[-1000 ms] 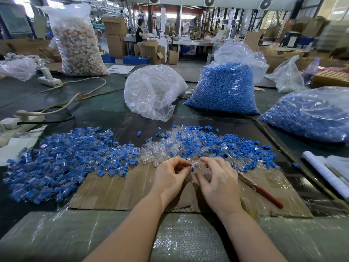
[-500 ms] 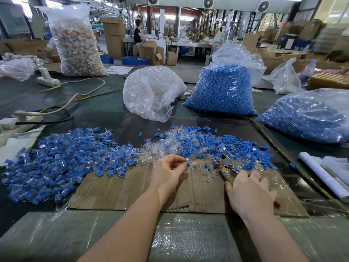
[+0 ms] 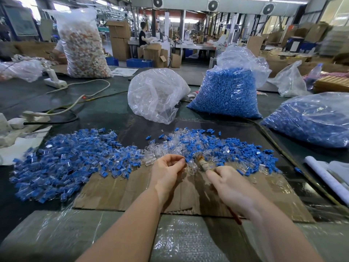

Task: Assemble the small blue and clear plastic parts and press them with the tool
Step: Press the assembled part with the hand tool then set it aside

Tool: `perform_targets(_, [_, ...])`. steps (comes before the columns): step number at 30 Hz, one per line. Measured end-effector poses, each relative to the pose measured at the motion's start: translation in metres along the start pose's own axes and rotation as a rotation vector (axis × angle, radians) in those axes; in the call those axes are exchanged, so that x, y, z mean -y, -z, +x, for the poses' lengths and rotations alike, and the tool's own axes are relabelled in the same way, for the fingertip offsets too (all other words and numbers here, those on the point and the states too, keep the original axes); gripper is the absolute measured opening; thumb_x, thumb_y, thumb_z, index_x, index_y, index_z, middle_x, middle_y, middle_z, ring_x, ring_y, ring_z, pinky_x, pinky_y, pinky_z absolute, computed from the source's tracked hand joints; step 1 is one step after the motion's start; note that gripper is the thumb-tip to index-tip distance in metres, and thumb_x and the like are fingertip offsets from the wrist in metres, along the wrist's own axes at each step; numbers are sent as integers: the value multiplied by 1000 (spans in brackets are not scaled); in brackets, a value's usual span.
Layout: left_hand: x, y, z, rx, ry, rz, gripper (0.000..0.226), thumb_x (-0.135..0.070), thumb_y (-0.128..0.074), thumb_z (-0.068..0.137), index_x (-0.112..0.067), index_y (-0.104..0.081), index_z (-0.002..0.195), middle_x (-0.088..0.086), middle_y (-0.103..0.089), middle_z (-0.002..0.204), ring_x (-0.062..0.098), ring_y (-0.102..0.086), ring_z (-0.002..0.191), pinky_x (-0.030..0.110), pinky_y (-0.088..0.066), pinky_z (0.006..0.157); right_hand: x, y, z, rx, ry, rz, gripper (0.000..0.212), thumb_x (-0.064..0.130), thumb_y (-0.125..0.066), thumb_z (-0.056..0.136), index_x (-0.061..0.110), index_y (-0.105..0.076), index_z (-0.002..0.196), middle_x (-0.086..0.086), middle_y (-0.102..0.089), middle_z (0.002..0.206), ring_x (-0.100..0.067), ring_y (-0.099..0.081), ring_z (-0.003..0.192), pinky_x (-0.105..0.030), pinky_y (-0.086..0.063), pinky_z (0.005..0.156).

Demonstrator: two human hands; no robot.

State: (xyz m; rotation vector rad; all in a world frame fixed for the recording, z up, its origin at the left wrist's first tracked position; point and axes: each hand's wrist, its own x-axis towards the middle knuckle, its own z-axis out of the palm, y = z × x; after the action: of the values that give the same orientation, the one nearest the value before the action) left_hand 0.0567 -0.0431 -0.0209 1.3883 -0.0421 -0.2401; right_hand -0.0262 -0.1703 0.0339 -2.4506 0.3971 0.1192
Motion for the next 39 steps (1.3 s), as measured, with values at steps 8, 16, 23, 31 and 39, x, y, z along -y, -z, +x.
perform_targets(8, [1, 0, 5, -28, 25, -43, 10, 1, -61, 86, -8, -65, 83, 4, -64, 66, 5, -60, 52, 17, -47, 47, 13, 7, -3, 189, 20, 70, 22, 23, -47, 93, 16, -44, 73, 3, -42, 65, -10, -38, 55, -21, -28, 46])
perform_targets(16, [2, -3, 7, -70, 15, -9, 9, 2, -60, 86, -6, -64, 84, 7, -64, 69, 5, -60, 49, 17, -48, 47, 20, 11, -5, 233, 27, -32, 11, 17, -41, 93, 17, -52, 88, -1, -54, 90, -10, -44, 65, -25, -30, 51])
perform_targets(23, [3, 0, 9, -69, 30, -22, 8, 1, -60, 86, -6, -64, 85, 8, -64, 69, 12, -61, 58, 23, -50, 51, 19, 7, 3, 208, 72, -119, 24, 19, -39, 94, 21, -36, 70, 4, -40, 68, -7, -37, 54, -22, -25, 47])
perform_targets(31, [3, 0, 7, -57, 33, -31, 8, 2, -59, 86, -5, -64, 85, 7, -63, 69, 9, -60, 55, 22, -49, 51, 19, -2, 8, 186, 49, -196, 25, 22, -37, 98, 22, -34, 73, 4, -44, 79, -8, -41, 64, -23, -28, 51])
perform_targets(39, [2, 0, 7, -74, 44, -38, 9, 0, -59, 87, -8, -64, 85, 8, -66, 73, 11, -64, 58, 24, -52, 52, 11, -8, 3, 135, 62, 54, 19, 22, -48, 93, 23, -44, 75, 6, -49, 78, -3, -48, 61, -16, -32, 46])
